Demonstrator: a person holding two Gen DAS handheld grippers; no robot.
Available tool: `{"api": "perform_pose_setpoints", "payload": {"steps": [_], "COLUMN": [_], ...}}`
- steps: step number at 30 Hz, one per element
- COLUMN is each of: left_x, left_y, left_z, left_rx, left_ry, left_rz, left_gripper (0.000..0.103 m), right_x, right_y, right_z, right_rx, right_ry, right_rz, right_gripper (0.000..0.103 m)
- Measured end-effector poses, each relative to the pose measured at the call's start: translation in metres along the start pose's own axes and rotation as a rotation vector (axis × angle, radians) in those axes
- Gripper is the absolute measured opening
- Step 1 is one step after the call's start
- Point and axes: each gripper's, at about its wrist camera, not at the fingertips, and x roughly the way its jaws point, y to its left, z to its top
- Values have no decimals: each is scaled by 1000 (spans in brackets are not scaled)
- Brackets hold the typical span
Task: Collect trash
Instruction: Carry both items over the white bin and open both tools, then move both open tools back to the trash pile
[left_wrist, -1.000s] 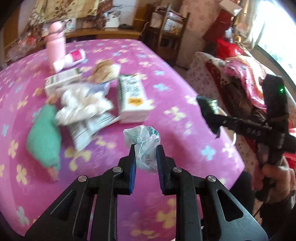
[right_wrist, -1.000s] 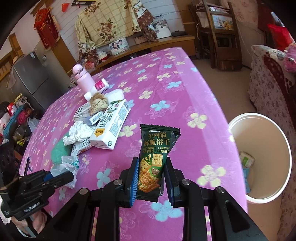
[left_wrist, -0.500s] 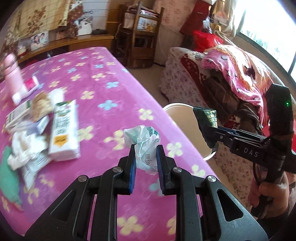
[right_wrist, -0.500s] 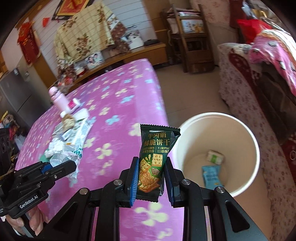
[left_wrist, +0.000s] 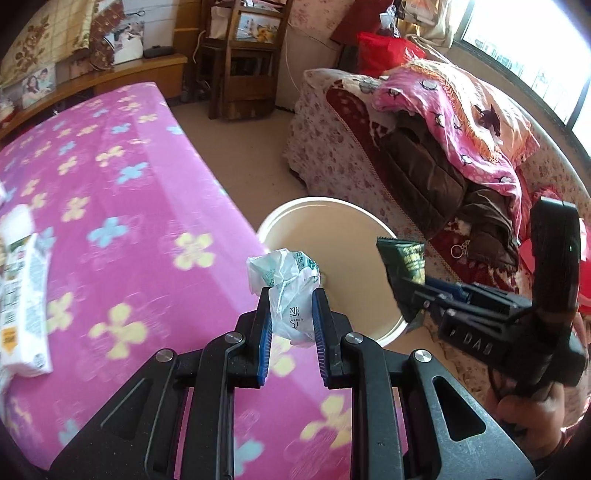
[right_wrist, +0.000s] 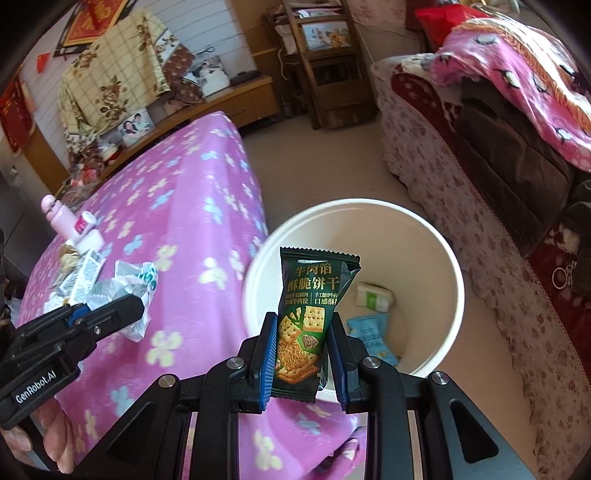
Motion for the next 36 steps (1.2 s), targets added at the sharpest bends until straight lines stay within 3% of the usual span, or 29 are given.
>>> {"api": "perform_pose_setpoints", "payload": {"steps": [8,9,11,13,14,19,36], "left_x": [26,28,32,30,28,19,-32], "left_y": [-11,-12,-11,-7,-5,3,38], "left_z": [7,8,8,7,7,4,-17], "left_rx": [-13,-18,-32,-48,-54,-60,-87], "left_ry": [17,24,36,27,16,4,-68], "left_rz": [-67,-83,-94,-94,-93,-79,94], "left_gripper": [22,23,39,57,59,59,59], "right_x": [16,17,18,17,17,19,-13], "right_y": [-21,-23,-27,-28,-28,-20,43], "right_z": [-1,-1,-1,-2,-2,-3,2], "right_rx": [38,52,74,80,81,74,-10], "right_ry": [6,5,6,-1,2,17,-17], "right_rz": [-41,-46,-67,-78,-78,-65,-18], "right_gripper": [27,40,58,58,58,58,58]}}
